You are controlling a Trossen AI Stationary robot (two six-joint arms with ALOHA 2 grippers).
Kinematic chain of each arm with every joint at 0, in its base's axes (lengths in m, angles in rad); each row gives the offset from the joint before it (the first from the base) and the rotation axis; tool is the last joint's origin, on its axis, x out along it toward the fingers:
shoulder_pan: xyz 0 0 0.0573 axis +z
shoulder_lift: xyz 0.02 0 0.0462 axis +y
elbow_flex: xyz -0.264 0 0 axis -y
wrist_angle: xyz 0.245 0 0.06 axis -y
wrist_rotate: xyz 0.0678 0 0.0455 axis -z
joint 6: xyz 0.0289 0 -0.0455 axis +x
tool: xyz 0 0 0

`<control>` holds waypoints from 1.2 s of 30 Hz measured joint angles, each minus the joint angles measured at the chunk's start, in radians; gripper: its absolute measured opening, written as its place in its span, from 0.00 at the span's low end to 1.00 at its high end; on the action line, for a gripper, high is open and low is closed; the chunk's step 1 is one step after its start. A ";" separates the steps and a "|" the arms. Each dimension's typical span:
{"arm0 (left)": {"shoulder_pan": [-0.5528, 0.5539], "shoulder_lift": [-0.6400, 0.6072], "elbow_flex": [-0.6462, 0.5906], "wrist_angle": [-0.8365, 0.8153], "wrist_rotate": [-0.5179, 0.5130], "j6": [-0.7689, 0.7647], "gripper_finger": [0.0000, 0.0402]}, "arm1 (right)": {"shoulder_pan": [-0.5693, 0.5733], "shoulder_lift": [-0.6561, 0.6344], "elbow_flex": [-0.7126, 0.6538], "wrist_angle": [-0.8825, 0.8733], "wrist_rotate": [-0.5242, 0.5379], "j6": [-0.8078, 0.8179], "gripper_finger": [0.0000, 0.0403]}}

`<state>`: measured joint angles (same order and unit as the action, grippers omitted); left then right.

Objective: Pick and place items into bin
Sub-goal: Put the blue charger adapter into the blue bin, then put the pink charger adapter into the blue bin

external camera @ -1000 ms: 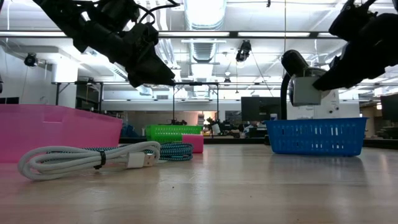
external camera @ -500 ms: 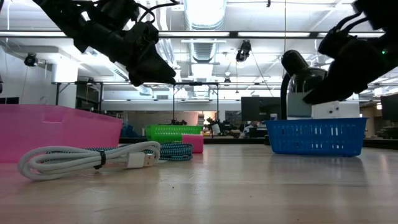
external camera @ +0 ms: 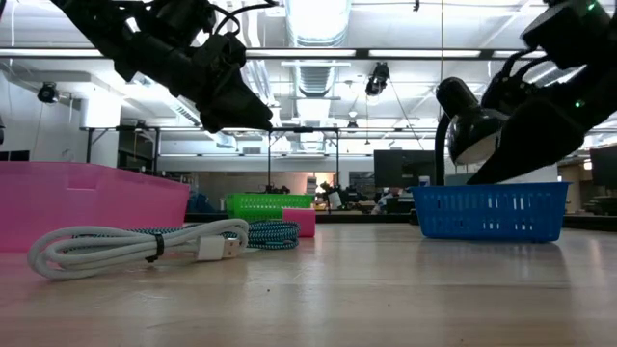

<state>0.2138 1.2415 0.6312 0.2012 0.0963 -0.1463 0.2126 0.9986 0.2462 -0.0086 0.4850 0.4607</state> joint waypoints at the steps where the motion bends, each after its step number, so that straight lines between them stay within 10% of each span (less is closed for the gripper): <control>1: 0.000 0.000 0.000 0.000 0.000 0.000 0.35 | -0.005 0.009 0.000 0.001 0.001 0.005 0.26; 36: 0.000 0.000 -0.001 0.000 0.000 0.001 0.35 | -0.030 0.058 0.000 0.097 0.004 0.010 0.41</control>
<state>0.2134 1.2415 0.6301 0.2008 0.0966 -0.1452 0.1825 1.0563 0.2462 0.0880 0.4892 0.4709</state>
